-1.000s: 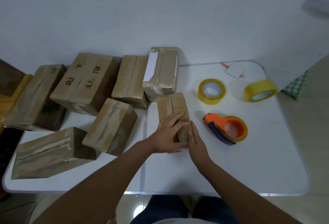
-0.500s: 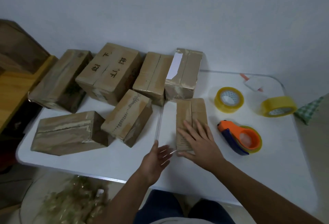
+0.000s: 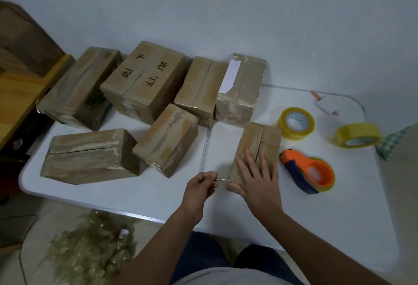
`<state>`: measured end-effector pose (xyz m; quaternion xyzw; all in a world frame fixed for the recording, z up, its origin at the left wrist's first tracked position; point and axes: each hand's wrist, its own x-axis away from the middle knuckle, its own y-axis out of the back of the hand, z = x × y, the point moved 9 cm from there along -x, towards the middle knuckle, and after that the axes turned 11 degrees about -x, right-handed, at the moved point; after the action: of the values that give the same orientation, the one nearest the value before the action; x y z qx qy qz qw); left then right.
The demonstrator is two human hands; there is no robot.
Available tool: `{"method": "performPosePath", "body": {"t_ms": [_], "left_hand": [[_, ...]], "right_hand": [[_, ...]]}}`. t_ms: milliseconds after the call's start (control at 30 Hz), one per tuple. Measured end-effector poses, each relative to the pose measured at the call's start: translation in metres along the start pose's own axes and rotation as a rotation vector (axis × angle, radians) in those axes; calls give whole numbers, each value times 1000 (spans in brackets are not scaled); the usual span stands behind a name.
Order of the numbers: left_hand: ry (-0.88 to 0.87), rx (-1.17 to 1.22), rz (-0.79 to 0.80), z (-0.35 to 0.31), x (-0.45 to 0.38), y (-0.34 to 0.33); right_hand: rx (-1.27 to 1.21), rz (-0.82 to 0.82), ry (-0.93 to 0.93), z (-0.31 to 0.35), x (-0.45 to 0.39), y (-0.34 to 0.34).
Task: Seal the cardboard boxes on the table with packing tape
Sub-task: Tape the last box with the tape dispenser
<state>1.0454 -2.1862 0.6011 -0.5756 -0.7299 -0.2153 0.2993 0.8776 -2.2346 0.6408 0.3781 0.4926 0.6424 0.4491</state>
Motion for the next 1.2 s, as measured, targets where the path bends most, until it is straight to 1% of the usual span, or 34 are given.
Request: {"method": "performPosePath", "body": {"t_ms": [167,333,433,533,600,700,800,833,900,933,1000,1067,1167,1200], "left_hand": [[-32,-79,-36,0,-9,-8],[-113,-293,-17,-8,-19,-29],[-74,-371,2,-4,-26,-36],[-46,-407,-15,-3,-28,-39],[-56,-407,-50,-6,-28,-39],[-65,-471,-32,-7,-29,-40],[-104,-462,-45,-18,-22,-27],[-133,-448,-24,-23,-17,-26],[-184,-423,96,-30,-5,-38],[-213,-469,153,-32,2,-45],[-282,-654,202,-29,9,-55],[-311,-743,260,-26,12,-55],[-317,-676,373,-24,16,-53],[-330,-635,367,-26,16,-50]], "right_hand": [[-33,-25,-7,-2,3,3],[-30,-34,2,-1,2,3],[-26,-36,7,-1,1,3],[-19,-36,8,0,1,3],[-11,-26,4,0,1,3],[-14,-15,1,-1,1,4],[-15,-7,5,0,1,4],[-14,-4,5,0,1,5],[-22,5,2,1,1,5],[-28,9,-1,0,1,4],[-29,21,-6,-1,0,3],[-29,30,-6,-1,0,2],[-17,45,4,1,0,2],[-14,49,7,0,0,1]]}}
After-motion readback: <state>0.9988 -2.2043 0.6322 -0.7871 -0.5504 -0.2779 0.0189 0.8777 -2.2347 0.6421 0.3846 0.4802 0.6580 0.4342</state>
